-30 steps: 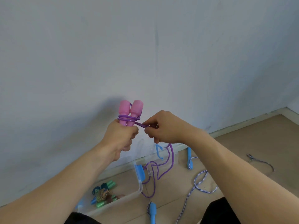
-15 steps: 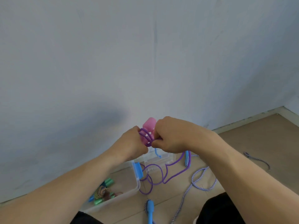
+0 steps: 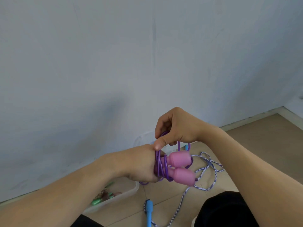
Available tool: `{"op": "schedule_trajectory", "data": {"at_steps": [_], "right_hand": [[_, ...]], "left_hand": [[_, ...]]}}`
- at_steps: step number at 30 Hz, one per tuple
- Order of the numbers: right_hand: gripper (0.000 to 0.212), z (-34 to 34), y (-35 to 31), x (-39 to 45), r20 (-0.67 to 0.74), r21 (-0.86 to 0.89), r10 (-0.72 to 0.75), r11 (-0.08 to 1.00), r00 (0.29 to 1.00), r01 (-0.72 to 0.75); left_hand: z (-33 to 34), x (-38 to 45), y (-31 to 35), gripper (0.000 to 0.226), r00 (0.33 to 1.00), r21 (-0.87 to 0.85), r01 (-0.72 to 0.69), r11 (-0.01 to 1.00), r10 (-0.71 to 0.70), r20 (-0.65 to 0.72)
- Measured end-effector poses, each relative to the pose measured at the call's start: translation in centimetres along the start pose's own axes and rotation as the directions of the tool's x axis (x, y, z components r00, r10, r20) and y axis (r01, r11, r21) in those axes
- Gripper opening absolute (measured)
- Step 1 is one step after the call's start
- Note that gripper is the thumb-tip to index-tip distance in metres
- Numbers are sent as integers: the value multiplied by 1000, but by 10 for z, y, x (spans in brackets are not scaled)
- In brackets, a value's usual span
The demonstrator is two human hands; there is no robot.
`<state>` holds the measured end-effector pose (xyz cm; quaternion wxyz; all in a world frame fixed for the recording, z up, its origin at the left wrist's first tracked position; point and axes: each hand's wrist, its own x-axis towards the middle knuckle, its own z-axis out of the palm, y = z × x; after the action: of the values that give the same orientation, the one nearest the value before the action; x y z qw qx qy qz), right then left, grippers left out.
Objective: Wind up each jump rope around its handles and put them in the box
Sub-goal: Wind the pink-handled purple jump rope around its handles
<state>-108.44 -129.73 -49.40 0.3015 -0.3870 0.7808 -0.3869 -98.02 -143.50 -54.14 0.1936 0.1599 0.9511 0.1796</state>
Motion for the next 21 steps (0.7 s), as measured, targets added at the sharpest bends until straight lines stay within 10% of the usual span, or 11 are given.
{"op": "schedule_trajectory", "data": {"at_steps": [6,10,12,21], "right_hand": [[29,8,14,9,-61,108,-20,994,998,26],[22,0,25,15,-62,130,9,992,998,-1],[24,-8,34,16,-9,90,40,995,999,-39],[25,-15,56,27,153,484,67,865,986,-134]], "left_hand": [[-7,-12,3,44,990,-714,-94,693,139,4],[4,20,-1,40,932,-950,168,264,-356,66],[6,24,4,38,930,-985,145,92,-353,104],[-20,0,1,45,872,-977,-84,195,-460,-167]]}}
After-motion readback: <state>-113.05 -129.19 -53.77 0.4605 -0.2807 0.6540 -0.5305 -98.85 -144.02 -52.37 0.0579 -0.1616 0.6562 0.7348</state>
